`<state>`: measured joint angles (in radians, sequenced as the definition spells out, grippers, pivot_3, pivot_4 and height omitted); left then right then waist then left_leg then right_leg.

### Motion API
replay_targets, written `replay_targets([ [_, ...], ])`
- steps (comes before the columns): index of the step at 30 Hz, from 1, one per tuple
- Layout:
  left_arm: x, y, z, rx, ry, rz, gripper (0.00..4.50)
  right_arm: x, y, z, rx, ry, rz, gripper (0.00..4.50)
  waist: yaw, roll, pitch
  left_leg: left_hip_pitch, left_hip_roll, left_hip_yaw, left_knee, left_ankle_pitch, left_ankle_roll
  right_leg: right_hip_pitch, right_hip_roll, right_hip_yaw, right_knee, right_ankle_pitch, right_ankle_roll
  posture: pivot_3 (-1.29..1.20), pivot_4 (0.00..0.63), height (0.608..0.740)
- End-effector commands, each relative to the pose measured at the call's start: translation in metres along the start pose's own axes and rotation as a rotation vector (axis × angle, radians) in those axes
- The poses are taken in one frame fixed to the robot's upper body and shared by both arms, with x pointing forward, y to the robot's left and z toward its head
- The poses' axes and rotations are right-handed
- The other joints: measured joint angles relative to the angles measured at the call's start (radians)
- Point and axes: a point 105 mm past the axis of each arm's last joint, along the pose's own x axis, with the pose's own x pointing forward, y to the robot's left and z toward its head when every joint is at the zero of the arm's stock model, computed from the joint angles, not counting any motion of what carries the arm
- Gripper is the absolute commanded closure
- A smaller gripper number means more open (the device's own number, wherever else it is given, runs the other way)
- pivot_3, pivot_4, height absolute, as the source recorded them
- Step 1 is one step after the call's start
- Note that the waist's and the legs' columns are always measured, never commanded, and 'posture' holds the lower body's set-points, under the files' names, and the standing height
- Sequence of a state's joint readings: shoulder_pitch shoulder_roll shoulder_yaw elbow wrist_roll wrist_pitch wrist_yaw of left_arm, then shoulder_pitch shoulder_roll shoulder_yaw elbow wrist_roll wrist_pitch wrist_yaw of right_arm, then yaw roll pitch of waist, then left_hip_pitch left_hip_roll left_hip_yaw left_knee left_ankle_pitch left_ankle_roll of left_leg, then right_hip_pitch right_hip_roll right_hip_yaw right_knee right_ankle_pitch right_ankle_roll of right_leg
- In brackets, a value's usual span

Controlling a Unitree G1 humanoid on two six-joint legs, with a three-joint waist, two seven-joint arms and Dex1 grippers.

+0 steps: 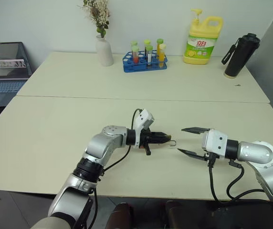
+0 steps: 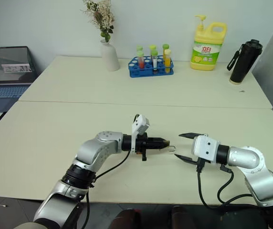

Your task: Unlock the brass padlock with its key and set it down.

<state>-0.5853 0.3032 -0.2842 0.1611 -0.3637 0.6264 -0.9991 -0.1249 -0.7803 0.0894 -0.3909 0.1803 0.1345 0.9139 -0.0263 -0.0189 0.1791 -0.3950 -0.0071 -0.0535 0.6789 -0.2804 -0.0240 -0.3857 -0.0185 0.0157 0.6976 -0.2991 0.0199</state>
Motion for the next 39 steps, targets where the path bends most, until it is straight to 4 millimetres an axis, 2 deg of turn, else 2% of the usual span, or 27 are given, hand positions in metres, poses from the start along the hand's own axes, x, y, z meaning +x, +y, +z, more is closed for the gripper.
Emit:
replay_targets([
  [1,0.003,0.004,0.002,0.093,0.008,0.031,4.33,0.003,0.003,0.006,-0.003,0.005,0.014,0.0,0.001,0.0,0.0,0.0,0.0,0.0,0.0,0.0,0.0,0.0,0.0,0.0,0.0,0.0,0.0,0.0,0.15,0.74],
  [11,0.008,0.01,0.003,0.076,-0.036,0.039,4.33,0.006,0.009,0.007,0.003,0.015,0.04,0.0,0.002,0.0,0.0,0.0,0.0,0.0,0.0,0.0,0.0,0.0,0.0,0.0,0.0,0.0,0.0,0.0,0.15,0.74],
  [13,0.008,0.013,0.004,0.054,-0.044,0.052,3.6,0.006,0.009,0.007,0.003,0.016,0.037,0.0,0.002,0.0,0.0,0.0,0.0,0.0,0.0,0.0,0.0,0.0,0.0,0.0,0.0,0.0,0.0,0.0,0.15,0.74],
  [18,0.004,0.017,0.007,0.033,-0.056,0.043,2.1,0.005,0.012,0.004,0.011,0.033,0.05,0.0,0.002,0.0,0.0,0.0,0.0,0.0,0.0,0.0,0.0,0.0,0.0,0.0,0.0,0.0,0.0,0.0,0.15,0.74],
  [22,-0.002,0.024,0.018,0.076,-0.093,0.063,0.91,0.004,0.012,0.003,0.015,0.041,0.049,0.0,0.001,0.0,0.0,0.0,0.0,0.0,0.0,0.0,0.0,0.0,0.0,0.0,0.0,0.0,0.0,0.0,0.15,0.74],
  [28,-0.017,0.019,0.032,0.176,-0.14,0.044,0.91,0.001,0.013,0.0,0.03,0.054,0.041,0.0,0.001,0.0,0.0,0.0,0.0,0.0,0.0,0.0,0.0,0.0,0.0,0.0,0.0,0.0,0.0,0.0,0.15,0.74],
  [30,-0.034,0.02,0.039,0.251,-0.146,0.082,0.91,-0.001,0.012,-0.001,0.038,0.062,0.032,0.0,-0.001,0.0,0.0,0.0,0.0,0.0,0.0,0.0,0.0,0.0,0.0,0.0,0.0,0.0,0.0,0.0,0.15,0.74],
  [34,-0.087,0.029,0.051,0.42,-0.088,0.249,0.91,-0.005,0.006,-0.003,0.056,0.069,0.0,0.0,-0.005,0.0,0.0,0.0,0.001,0.0,-0.001,0.0,0.0,-0.001,0.0,0.0,0.0,0.0,0.0,0.0,0.15,0.74],
  [36,-0.1,0.024,0.047,0.478,-0.046,0.277,0.91,-0.007,0.005,-0.003,0.065,0.065,-0.007,0.0,-0.005,0.0,0.0,0.001,0.001,0.0,-0.002,0.0,0.0,-0.001,0.0,0.0,0.0,0.0,0.0,0.0,0.15,0.74],
  [39,-0.118,0.013,0.03,0.539,0.059,0.289,0.91,-0.008,0.004,-0.002,0.06,0.051,0.002,0.0,-0.001,0.0,0.0,0.001,0.0,0.0,-0.002,0.0,0.0,0.0,0.0,0.0,-0.001,0.0,0.0,0.0,0.15,0.74],
])
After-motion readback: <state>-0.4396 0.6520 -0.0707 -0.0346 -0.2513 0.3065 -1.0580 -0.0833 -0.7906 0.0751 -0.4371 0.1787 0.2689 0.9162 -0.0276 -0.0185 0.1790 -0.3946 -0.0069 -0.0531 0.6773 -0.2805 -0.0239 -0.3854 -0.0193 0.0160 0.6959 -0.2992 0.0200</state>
